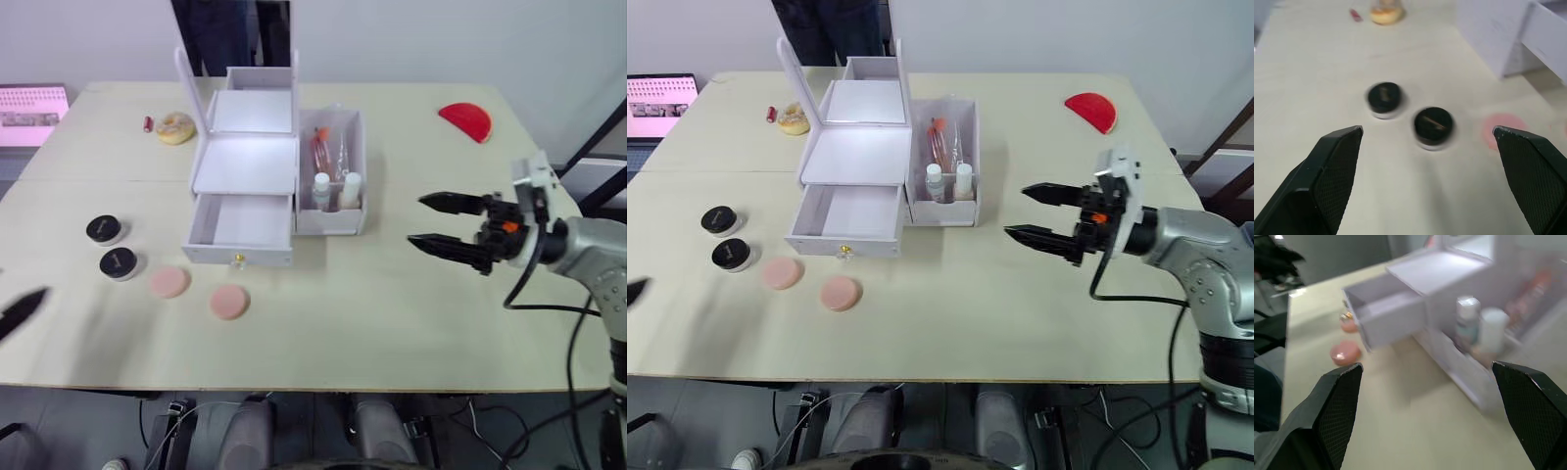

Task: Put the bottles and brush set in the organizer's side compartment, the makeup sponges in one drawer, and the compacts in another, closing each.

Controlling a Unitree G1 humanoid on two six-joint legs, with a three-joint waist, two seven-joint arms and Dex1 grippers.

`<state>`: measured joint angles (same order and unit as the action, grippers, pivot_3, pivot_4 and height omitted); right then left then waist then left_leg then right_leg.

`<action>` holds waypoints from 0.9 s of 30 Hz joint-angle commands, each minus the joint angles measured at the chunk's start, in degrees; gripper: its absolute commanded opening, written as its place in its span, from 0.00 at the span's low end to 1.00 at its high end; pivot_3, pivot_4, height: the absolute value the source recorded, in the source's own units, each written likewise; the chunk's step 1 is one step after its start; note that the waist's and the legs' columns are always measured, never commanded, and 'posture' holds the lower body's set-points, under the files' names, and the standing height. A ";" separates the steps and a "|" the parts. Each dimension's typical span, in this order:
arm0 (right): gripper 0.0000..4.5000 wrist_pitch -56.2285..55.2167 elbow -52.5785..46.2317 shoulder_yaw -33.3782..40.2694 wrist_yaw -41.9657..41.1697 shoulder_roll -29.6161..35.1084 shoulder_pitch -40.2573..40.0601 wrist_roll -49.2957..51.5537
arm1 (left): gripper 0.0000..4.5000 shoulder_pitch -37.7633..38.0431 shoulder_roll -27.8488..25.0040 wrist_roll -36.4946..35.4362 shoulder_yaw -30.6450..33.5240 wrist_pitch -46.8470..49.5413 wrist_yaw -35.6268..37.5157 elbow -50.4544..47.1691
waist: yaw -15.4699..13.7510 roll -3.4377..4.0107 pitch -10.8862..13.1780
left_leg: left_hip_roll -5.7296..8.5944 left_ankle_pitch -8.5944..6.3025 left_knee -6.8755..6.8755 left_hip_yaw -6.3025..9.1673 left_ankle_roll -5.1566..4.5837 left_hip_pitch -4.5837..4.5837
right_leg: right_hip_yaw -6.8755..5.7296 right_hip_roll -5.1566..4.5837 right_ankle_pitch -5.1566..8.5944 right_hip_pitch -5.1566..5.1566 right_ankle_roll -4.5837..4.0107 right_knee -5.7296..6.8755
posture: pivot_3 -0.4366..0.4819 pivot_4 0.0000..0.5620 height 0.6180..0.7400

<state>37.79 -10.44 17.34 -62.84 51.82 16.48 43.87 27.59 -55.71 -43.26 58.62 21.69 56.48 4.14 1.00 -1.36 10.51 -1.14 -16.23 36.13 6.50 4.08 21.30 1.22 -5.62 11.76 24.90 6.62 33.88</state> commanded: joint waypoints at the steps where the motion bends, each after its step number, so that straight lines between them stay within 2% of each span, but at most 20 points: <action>1: 1.00 -3.63 5.92 7.72 -3.30 2.98 -4.85 -1.71 | 1.00 -1.68 -4.78 3.74 3.11 -3.33 5.55 13.15 | 0.10 -0.02 -0.01 | 0.00 0.00 0.00 -0.01 0.00 -0.01 | 0.00 0.00 0.02 0.00 0.04 0.00 | 0.48 0.27 1.00; 4: 1.00 -8.28 11.98 12.56 -6.18 4.42 -11.90 -4.81 | 1.00 -4.78 -8.42 6.87 1.90 -6.83 8.04 23.80 | 0.10 -0.02 -0.02 | 0.00 0.00 -0.04 -0.04 0.00 -0.03 | 0.02 0.00 0.04 0.01 0.06 0.00 | 0.48 0.27 1.00; 7: 1.00 -10.03 13.39 15.96 -6.98 4.51 -15.92 -5.29 | 1.00 -9.12 -10.88 9.15 0.00 -9.96 9.43 31.52 | 0.17 0.08 0.01 | -0.01 0.00 -0.08 -0.05 0.00 -0.08 | 0.02 0.00 0.08 0.02 0.14 0.03 | 0.48 0.27 1.00; 13: 1.00 -10.65 10.10 16.79 -5.25 3.05 -18.74 -5.07 | 1.00 -14.55 -11.65 11.64 -3.78 -11.42 11.09 34.60 | 1.07 0.05 -0.01 | -0.10 0.00 -0.02 -0.09 0.01 -0.21 | 0.00 0.00 0.06 -0.02 0.11 0.12 | 0.48 0.27 1.00; 18: 1.00 -7.65 3.20 15.08 -1.78 1.64 -16.89 -2.62 | 1.00 -15.33 -9.61 12.02 -6.87 -9.95 12.54 29.19 | 1.61 0.04 -0.01 | -0.11 0.00 -0.06 -0.10 0.01 -0.21 | 0.01 0.00 0.03 -0.01 0.08 0.17 | 0.48 0.27 1.00; 21: 1.00 -5.31 -1.79 11.54 0.87 0.93 -13.10 -1.20 | 1.00 -13.97 -6.01 10.79 -9.31 -7.10 12.03 18.56 | 1.58 0.09 0.00 | -0.11 0.00 -0.11 -0.14 0.01 -0.22 | 0.02 0.00 -0.11 -0.01 -0.14 0.18 | 0.48 0.27 1.00; 27: 1.00 -1.29 -9.07 4.87 4.12 -1.07 -6.07 2.56 | 1.00 -10.02 2.85 8.57 -12.84 -0.88 6.50 -4.52 | 1.34 -0.03 -0.02 | -0.13 0.01 -0.01 -0.12 0.01 -0.20 | 0.01 0.01 -0.12 -0.06 -0.13 0.20 | 0.48 0.27 1.00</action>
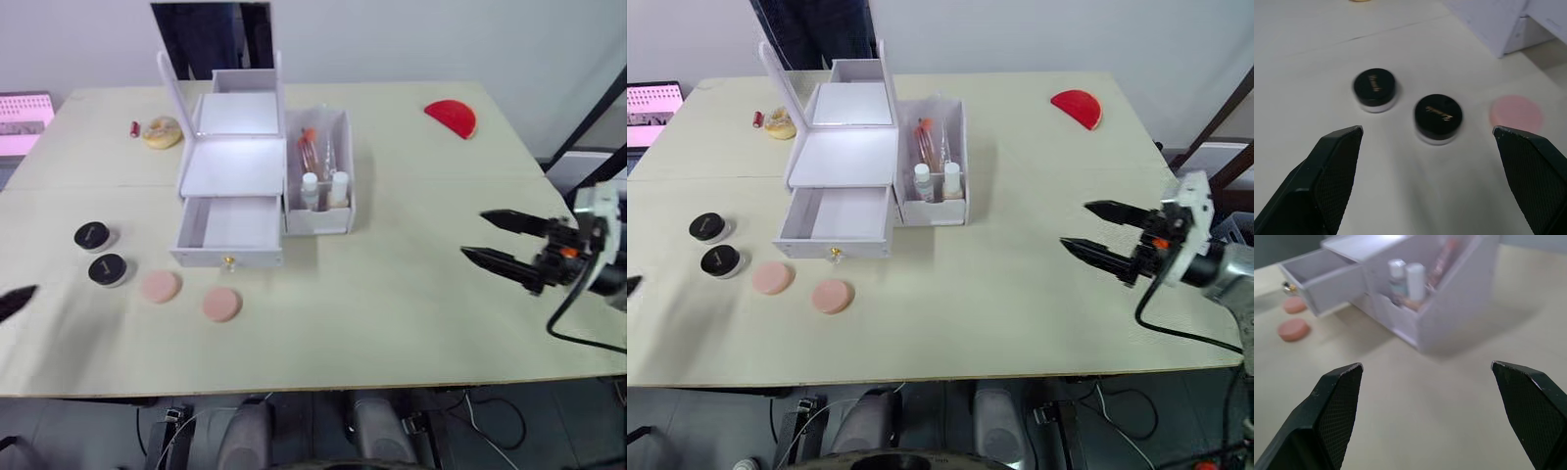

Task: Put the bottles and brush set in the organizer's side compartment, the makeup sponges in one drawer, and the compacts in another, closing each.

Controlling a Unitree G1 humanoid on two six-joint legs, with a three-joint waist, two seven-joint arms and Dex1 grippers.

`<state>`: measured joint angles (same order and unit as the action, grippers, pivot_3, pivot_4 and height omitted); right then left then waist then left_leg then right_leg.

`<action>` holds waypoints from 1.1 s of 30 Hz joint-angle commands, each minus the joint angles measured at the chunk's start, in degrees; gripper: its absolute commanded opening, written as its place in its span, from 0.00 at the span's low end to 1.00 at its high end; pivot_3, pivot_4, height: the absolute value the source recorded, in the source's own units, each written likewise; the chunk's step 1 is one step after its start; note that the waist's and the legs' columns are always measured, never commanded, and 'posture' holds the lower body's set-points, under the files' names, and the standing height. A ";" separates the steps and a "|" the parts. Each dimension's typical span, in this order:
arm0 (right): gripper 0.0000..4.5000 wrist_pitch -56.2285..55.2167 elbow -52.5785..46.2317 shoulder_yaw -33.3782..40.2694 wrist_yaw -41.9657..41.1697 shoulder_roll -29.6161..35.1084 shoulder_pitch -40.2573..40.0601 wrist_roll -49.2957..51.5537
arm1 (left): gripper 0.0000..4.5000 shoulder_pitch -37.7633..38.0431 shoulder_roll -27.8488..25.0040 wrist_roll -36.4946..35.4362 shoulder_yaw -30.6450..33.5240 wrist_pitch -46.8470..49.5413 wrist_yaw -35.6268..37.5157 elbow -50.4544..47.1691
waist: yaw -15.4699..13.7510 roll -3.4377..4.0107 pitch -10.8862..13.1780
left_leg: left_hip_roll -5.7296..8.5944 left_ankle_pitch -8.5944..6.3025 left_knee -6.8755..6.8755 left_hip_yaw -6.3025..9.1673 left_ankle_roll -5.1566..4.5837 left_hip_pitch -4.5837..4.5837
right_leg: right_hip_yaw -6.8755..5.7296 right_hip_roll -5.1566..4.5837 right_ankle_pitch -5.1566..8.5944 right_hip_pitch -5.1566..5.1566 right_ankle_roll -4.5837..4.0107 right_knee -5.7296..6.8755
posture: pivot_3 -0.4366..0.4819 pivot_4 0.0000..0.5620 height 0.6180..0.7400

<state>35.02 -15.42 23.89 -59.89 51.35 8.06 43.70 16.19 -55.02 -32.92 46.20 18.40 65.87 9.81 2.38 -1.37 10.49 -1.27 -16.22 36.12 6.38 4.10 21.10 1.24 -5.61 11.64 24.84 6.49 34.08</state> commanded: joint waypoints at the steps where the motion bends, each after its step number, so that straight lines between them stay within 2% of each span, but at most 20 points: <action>1: 1.00 2.43 -5.79 -3.56 1.41 -0.99 3.85 3.65 | 1.00 2.28 4.95 -3.44 -1.69 4.36 -5.44 -16.44 | -0.10 -0.01 0.00 | 0.00 0.00 0.02 0.00 0.00 0.00 | 0.01 0.00 0.00 -0.03 0.00 -0.02 | 0.48 0.27 1.00; 4: 1.00 4.04 -8.32 -8.29 2.29 -2.30 8.28 4.56 | 1.00 4.88 11.96 -5.90 -5.79 8.45 -12.71 -31.34 | -0.22 0.00 0.01 | 0.00 0.00 0.08 -0.01 0.00 -0.01 | 0.05 0.00 -0.01 -0.10 0.01 -0.06 | 0.48 0.27 1.00; 7: 1.00 5.76 -10.06 -12.78 3.69 -3.80 12.43 4.64 | 1.00 5.83 18.42 -5.34 -10.45 10.24 -21.19 -41.24 | -0.29 -0.08 0.00 | 0.00 0.00 0.08 0.04 0.00 -0.09 | 0.03 0.03 -0.01 -0.15 0.01 0.01 | 0.48 0.27 1.00; 12: 1.00 7.49 -12.81 -19.05 3.97 -4.65 15.79 4.02 | 1.00 7.34 26.99 3.81 -21.98 10.51 -34.92 -50.74 | -1.10 -0.08 -0.01 | 0.00 0.00 0.07 0.03 -0.01 -0.59 | 0.03 0.04 -0.01 -0.59 0.00 0.00 | 0.48 0.27 1.00; 14: 1.00 8.03 -13.19 -19.64 5.21 -6.15 17.10 5.10 | 1.00 7.66 29.84 6.28 -25.08 10.36 -39.01 -52.10 | -1.32 -0.09 -0.02 | 0.01 0.00 0.08 0.02 -0.01 -0.63 | 0.05 0.05 0.00 -0.60 0.00 0.00 | 0.48 0.27 1.00; 18: 1.00 6.82 -13.75 -19.82 5.78 -9.47 18.42 6.44 | 1.00 8.82 33.04 10.59 -31.10 8.78 -42.52 -52.82 | -1.62 -0.09 -0.03 | 0.00 0.00 0.08 0.03 -0.01 -0.63 | 0.04 0.06 0.00 -0.60 0.00 0.01 | 0.48 0.27 1.00; 27: 1.00 6.65 -14.22 -21.11 5.83 -10.58 18.32 5.56 | 1.00 5.95 34.76 18.07 -39.15 5.07 -45.93 -47.21 | -1.71 -0.06 -0.04 | 0.01 0.00 0.08 0.03 -0.01 -0.62 | 0.04 0.06 0.01 -0.60 0.00 0.00 | 0.48 0.27 1.00; 33: 1.00 6.78 -14.37 -20.98 6.28 -10.79 18.78 6.04 | 1.00 4.52 34.98 19.55 -42.84 4.48 -45.32 -44.39 | -1.66 -0.06 -0.04 | 0.01 0.00 0.07 0.02 -0.01 -0.60 | 0.04 0.06 -0.01 -0.60 -0.02 -0.02 | 0.48 0.27 1.00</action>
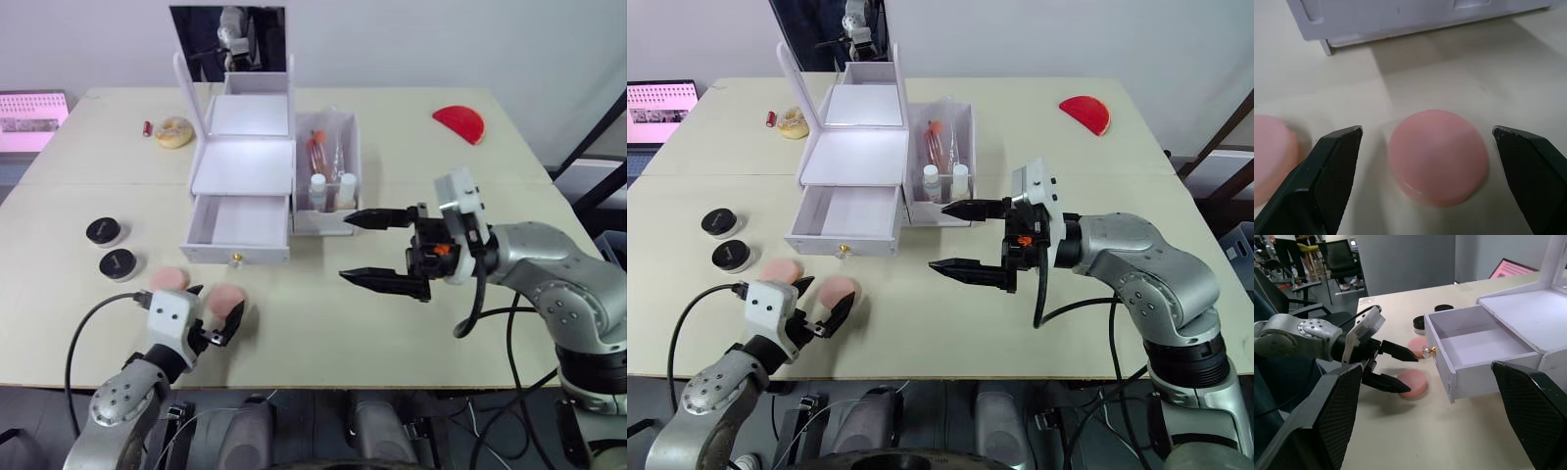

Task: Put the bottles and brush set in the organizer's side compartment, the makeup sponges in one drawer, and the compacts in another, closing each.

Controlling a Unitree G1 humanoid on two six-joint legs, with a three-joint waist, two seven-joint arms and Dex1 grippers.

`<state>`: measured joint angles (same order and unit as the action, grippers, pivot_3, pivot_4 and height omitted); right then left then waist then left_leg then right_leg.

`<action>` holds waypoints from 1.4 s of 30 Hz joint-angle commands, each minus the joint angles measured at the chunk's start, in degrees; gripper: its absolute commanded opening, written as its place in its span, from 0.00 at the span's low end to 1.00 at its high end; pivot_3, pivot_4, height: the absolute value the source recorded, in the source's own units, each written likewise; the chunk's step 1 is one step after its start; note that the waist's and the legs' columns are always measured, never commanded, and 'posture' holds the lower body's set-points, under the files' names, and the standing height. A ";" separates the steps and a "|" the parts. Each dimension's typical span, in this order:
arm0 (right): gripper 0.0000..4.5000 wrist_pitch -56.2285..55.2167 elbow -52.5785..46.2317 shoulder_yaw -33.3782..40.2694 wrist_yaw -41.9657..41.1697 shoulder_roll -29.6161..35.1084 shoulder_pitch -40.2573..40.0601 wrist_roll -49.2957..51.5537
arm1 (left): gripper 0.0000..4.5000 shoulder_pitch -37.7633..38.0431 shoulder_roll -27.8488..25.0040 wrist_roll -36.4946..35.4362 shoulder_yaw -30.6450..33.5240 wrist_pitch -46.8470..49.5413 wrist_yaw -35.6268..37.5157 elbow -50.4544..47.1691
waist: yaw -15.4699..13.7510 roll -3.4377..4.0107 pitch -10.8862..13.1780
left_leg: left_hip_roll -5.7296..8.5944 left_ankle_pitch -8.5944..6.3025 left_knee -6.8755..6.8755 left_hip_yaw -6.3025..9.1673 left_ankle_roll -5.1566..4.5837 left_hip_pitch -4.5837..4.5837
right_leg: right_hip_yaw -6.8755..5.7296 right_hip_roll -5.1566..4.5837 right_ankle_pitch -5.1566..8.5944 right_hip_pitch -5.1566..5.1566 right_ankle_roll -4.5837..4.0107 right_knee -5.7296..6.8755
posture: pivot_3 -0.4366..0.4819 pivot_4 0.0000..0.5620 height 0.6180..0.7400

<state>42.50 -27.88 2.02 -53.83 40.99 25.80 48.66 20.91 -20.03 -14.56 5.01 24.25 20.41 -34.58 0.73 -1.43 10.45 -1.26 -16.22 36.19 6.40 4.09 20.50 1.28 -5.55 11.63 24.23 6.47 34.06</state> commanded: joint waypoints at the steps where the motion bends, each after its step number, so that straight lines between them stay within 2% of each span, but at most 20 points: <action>1: 1.00 -0.67 -1.91 0.94 0.29 -0.45 1.16 1.18 | 1.00 -0.36 0.22 1.26 -1.85 -1.23 -0.12 0.35 | -0.02 0.00 0.00 | 0.00 0.00 0.00 0.00 0.00 0.00 | 0.00 0.00 0.00 0.00 0.00 0.00 | 0.48 0.27 1.00; 12: 1.00 -0.24 -2.20 1.30 0.92 0.09 1.58 1.94 | 1.00 0.30 1.47 -0.14 -1.20 -0.14 -0.79 1.38 | -0.01 0.01 0.00 | 0.00 0.00 0.00 0.01 0.00 -0.01 | 0.00 0.00 0.13 0.00 0.21 0.01 | 0.48 0.27 1.00; 15: 1.00 -0.33 -2.28 1.05 0.99 0.19 1.34 1.77 | 0.79 0.05 1.97 -1.07 -0.72 -0.48 -0.53 1.57 | 0.00 0.01 0.00 | 0.00 0.00 0.00 0.01 0.00 -0.01 | 0.00 0.00 0.13 0.01 0.21 0.00 | 0.48 0.27 1.00; 17: 1.00 -0.35 -2.32 0.94 0.99 0.24 1.23 1.69 | 0.60 -0.01 2.07 -1.47 -0.58 -0.67 -0.20 1.59 | -0.02 0.01 0.00 | 0.00 0.00 0.00 0.01 0.00 -0.01 | 0.00 0.00 0.13 0.01 0.21 0.00 | 0.48 0.27 1.00; 21: 1.00 -0.29 -2.43 0.84 1.07 0.30 1.13 1.67 | 0.59 0.21 1.30 -1.86 0.77 -1.78 0.57 1.03 | -0.02 0.01 0.00 | 0.00 0.00 0.00 0.01 0.00 0.00 | 0.00 0.00 0.14 0.01 0.21 0.00 | 0.48 0.27 1.00; 25: 1.00 -0.14 -2.65 0.63 1.17 0.48 0.69 1.57 | 0.59 1.34 -0.41 -6.86 5.92 -2.07 3.71 -4.16 | 0.05 0.00 0.01 | 0.00 0.00 -0.01 0.01 0.00 0.02 | -0.01 0.00 0.14 0.05 0.21 0.00 | 0.48 0.27 1.00; 30: 1.00 0.19 -2.95 0.88 1.33 0.60 0.51 1.85 | 0.59 4.53 -9.05 -18.25 20.00 2.65 10.92 -7.95 | 0.07 0.06 0.04 | -0.01 0.00 -0.04 0.01 0.00 0.01 | -0.01 0.00 0.15 0.09 0.22 0.00 | 0.48 0.27 1.00; 33: 1.00 0.50 -3.10 1.31 1.48 0.59 0.75 2.47 | 0.59 6.27 -16.56 -24.57 29.04 5.92 17.83 -6.02 | 0.10 -0.06 0.09 | -0.01 0.00 -0.02 0.01 0.00 0.04 | -0.01 -0.01 0.15 0.09 0.22 -0.02 | 0.48 0.27 1.00; 35: 1.00 0.74 -3.29 1.54 1.64 0.62 0.88 2.82 | 0.59 6.57 -21.25 -26.25 33.58 7.15 21.76 -3.02 | 0.01 0.00 0.13 | -0.01 0.00 -0.03 0.01 0.00 0.05 | -0.02 -0.01 0.16 0.14 0.22 -0.04 | 0.48 0.27 1.00; 39: 1.00 0.94 -3.57 1.76 2.28 0.78 0.71 2.99 | 0.59 0.09 -27.33 -28.85 36.96 8.59 24.18 3.60 | -0.07 0.01 0.14 | -0.01 0.00 -0.01 0.01 0.00 0.12 | -0.02 -0.01 0.16 0.17 0.22 -0.07 | 0.48 0.27 1.00; 42: 1.00 1.09 -4.16 1.87 2.93 0.88 -0.01 3.01 | 0.59 -8.29 -30.84 -31.09 34.75 10.13 24.77 6.99 | -0.06 -0.03 0.15 | -0.01 0.00 -0.02 0.02 0.00 0.17 | -0.03 -0.01 0.16 0.18 0.22 -0.09 | 0.48 0.27 1.00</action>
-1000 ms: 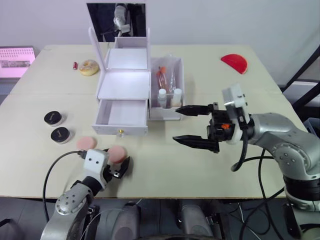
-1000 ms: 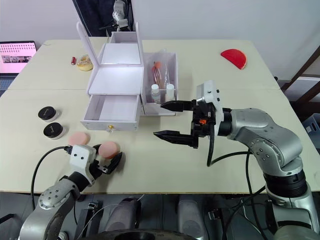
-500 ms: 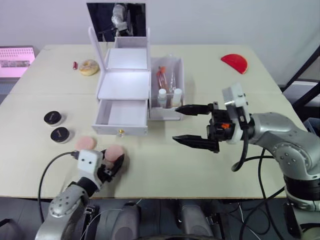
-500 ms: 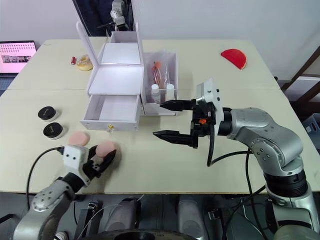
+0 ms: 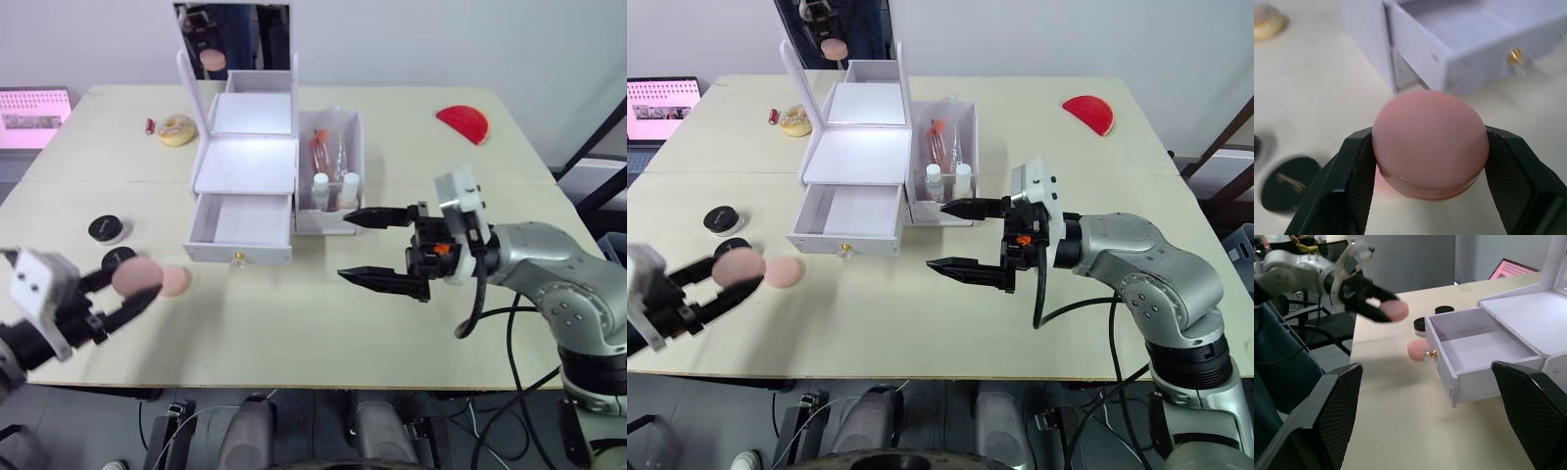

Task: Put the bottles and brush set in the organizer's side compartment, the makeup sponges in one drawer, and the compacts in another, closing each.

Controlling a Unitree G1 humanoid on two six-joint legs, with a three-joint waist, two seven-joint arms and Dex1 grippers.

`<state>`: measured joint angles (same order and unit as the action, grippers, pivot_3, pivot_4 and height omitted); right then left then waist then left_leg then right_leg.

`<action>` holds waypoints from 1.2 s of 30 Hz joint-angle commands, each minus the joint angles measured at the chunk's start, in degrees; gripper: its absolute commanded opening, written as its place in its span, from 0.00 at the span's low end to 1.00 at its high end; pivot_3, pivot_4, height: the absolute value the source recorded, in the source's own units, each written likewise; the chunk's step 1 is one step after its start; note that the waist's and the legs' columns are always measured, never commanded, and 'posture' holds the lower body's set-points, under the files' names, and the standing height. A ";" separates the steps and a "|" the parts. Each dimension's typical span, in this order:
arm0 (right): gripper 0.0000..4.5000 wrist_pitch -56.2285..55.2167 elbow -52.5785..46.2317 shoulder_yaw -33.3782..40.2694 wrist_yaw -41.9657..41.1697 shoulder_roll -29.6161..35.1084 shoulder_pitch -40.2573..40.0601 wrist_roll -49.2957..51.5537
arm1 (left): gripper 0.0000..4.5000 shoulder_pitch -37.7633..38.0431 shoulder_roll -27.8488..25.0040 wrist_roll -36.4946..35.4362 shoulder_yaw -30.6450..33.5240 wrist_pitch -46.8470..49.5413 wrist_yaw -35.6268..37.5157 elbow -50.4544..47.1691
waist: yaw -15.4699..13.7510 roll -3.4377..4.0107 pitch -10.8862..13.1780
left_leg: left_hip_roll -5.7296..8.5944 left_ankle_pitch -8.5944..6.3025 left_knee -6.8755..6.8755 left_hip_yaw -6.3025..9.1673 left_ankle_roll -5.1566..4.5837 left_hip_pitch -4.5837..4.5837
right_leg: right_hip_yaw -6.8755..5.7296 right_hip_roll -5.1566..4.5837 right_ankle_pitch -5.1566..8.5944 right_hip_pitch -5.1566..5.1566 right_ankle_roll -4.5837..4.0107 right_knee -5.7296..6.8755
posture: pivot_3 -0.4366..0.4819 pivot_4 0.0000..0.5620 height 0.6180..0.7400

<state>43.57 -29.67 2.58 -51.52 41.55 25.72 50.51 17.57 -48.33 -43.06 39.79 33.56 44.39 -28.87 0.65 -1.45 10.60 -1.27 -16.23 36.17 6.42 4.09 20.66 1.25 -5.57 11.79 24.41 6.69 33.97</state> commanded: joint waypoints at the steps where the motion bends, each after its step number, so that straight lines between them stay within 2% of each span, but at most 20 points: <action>1: 1.00 0.03 -2.55 1.30 0.84 0.38 -0.10 1.12 | 0.59 -7.07 -3.08 -3.15 -0.94 1.37 0.91 2.01 | 0.13 -0.01 0.00 | 0.00 0.00 -0.01 0.00 0.00 0.01 | 0.00 0.00 0.00 0.01 0.00 0.00 | 0.48 0.27 1.00; 4: 1.00 0.27 -3.02 1.41 1.70 0.35 -0.23 1.39 | 0.59 -15.28 -3.61 -4.98 -5.62 3.21 0.57 4.70 | 0.29 0.01 0.01 | 0.00 0.00 -0.10 -0.02 0.00 0.01 | 0.01 0.00 -0.14 0.02 -0.22 -0.01 | 0.48 0.27 1.00; 12: 1.00 1.14 -2.03 1.91 3.25 -0.65 2.85 2.84 | 0.59 -31.58 -3.89 0.60 -22.60 1.12 8.61 14.87 | 0.39 0.01 0.02 | 0.00 0.01 -0.08 -0.01 -0.01 -0.03 | 0.01 0.03 -0.15 0.01 -0.22 0.05 | 0.48 0.27 1.00; 15: 1.00 1.04 -0.99 1.53 3.17 -0.74 4.44 2.59 | 0.59 -36.45 -2.81 2.65 -26.25 0.15 11.00 19.83 | 0.31 0.01 0.02 | 0.00 0.01 -0.09 0.00 -0.01 -0.06 | 0.00 0.04 -0.15 0.00 -0.22 0.10 | 0.48 0.27 1.00; 21: 1.00 -0.24 0.41 0.73 2.90 -0.84 6.80 0.33 | 0.59 -38.57 -2.88 5.08 -29.06 -0.63 15.41 23.77 | 0.40 0.01 0.03 | 0.00 0.01 -0.14 0.00 -0.01 -0.03 | 0.01 0.04 -0.12 0.01 -0.18 0.06 | 0.48 0.27 1.00; 33: 1.00 -1.64 1.72 -0.27 5.07 -3.54 8.92 -2.48 | 0.59 -39.53 -2.05 7.16 -29.65 -0.21 16.50 25.03 | 0.34 0.02 0.03 | 0.00 0.01 -0.12 0.01 -0.01 -0.05 | 0.02 0.04 -0.11 0.01 -0.16 0.12 | 0.48 0.27 1.00; 36: 1.00 -1.81 1.91 -0.33 5.32 -3.98 9.22 -2.98 | 0.92 -40.02 -1.93 7.76 -29.63 -0.08 15.89 25.41 | 0.33 0.02 0.03 | 0.00 0.01 -0.11 0.01 -0.01 -0.06 | 0.02 0.04 -0.12 0.01 -0.16 0.14 | 0.48 0.27 1.00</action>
<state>42.92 -26.84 1.25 -46.38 37.76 33.77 47.46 -21.56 -50.29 -36.02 10.18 33.29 60.81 -3.80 0.98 -1.43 10.63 -1.27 -16.21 36.06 6.43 4.08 20.60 1.27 -5.53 11.67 24.42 6.53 34.13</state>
